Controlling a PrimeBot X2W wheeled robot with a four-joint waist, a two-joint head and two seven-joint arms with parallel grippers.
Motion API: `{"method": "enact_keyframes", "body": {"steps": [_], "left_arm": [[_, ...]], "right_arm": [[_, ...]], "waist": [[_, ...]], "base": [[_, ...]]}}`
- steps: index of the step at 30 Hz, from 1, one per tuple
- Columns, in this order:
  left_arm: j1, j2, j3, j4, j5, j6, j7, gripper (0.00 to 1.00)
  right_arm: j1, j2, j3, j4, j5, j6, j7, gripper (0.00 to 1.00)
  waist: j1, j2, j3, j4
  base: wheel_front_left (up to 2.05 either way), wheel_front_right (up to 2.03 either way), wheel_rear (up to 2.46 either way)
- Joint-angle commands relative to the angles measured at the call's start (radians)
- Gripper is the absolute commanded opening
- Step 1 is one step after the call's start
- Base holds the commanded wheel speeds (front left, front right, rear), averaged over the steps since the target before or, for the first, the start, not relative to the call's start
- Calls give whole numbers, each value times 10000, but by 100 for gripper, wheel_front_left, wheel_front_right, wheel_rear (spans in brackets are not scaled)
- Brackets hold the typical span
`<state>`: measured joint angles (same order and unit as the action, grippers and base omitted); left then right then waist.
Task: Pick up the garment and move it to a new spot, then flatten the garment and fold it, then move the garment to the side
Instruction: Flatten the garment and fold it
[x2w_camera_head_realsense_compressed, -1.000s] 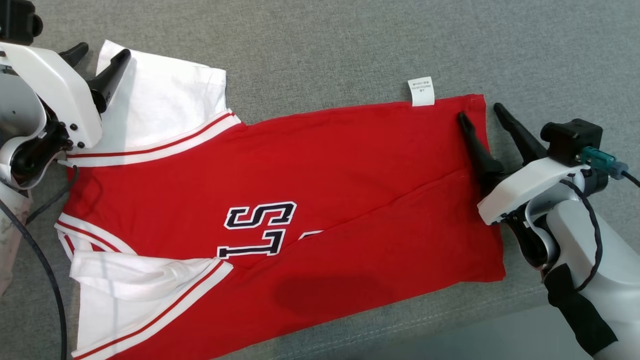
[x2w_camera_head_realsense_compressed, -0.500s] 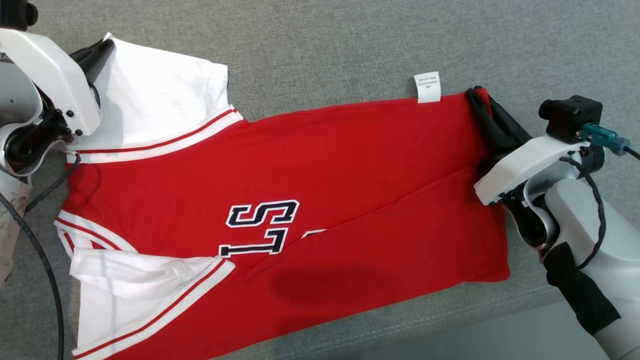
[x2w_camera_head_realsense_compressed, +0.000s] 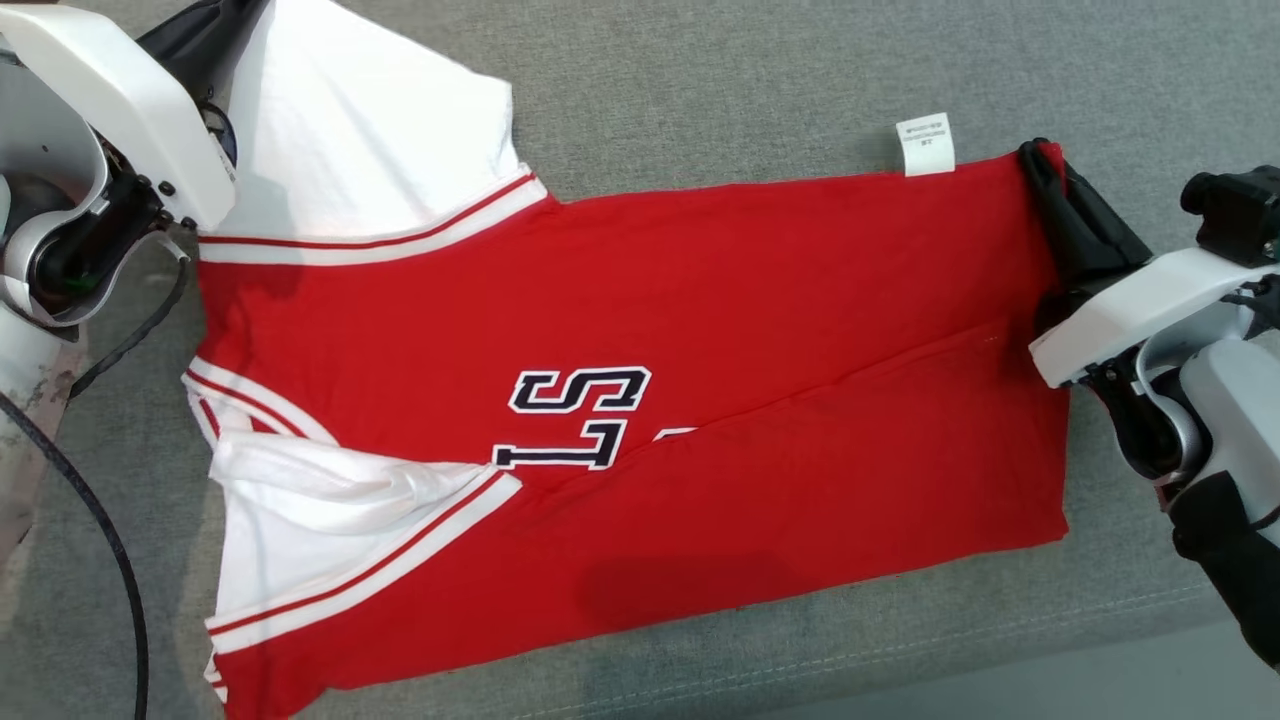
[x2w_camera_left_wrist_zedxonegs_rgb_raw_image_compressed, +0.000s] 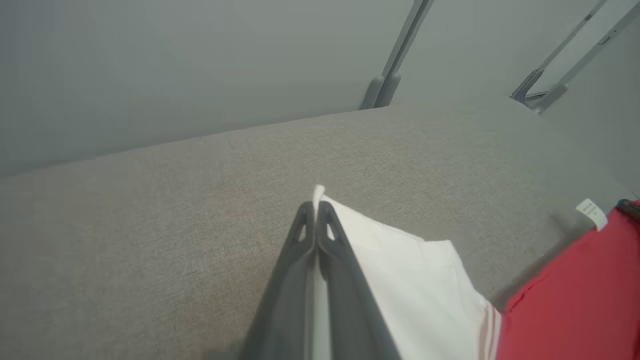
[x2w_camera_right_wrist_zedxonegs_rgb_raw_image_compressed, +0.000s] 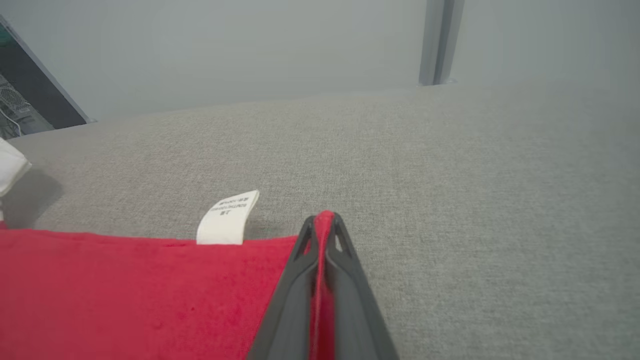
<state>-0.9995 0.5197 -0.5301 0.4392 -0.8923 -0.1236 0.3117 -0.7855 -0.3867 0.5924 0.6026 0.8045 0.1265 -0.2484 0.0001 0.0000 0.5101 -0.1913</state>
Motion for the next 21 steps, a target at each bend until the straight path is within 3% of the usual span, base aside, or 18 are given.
{"method": "enact_keyframes", "body": {"steps": [1, 10, 14, 21], "left_arm": [[-310, 601, 289, -587, -34, -68, -226, 0], [1363, 1303, 80, -2919, 79, 63, -1038, 0], [2663, 1662, 76, -4313, 161, 507, -1372, 0], [5164, 2249, 270, -6670, 295, 1686, -2130, 0]], "right_arm": [[503, -420, 122, -377, 138, 42, -133, 0], [1558, -1613, 298, -1408, 650, 42, -133, 0], [2235, -2118, 110, -1974, 754, 42, -133, 0], [3588, -2825, -585, -2714, 922, 42, -132, 0]], "waist": [[-1, 0, -117, 187], [-1, 0, -552, 845], [-1, 0, -782, 1149], [-1, 0, -1260, 1560]], "base": [[0, 0, 0], [0, 0, 0], [0, 0, 0], [0, 0, 0]]}}
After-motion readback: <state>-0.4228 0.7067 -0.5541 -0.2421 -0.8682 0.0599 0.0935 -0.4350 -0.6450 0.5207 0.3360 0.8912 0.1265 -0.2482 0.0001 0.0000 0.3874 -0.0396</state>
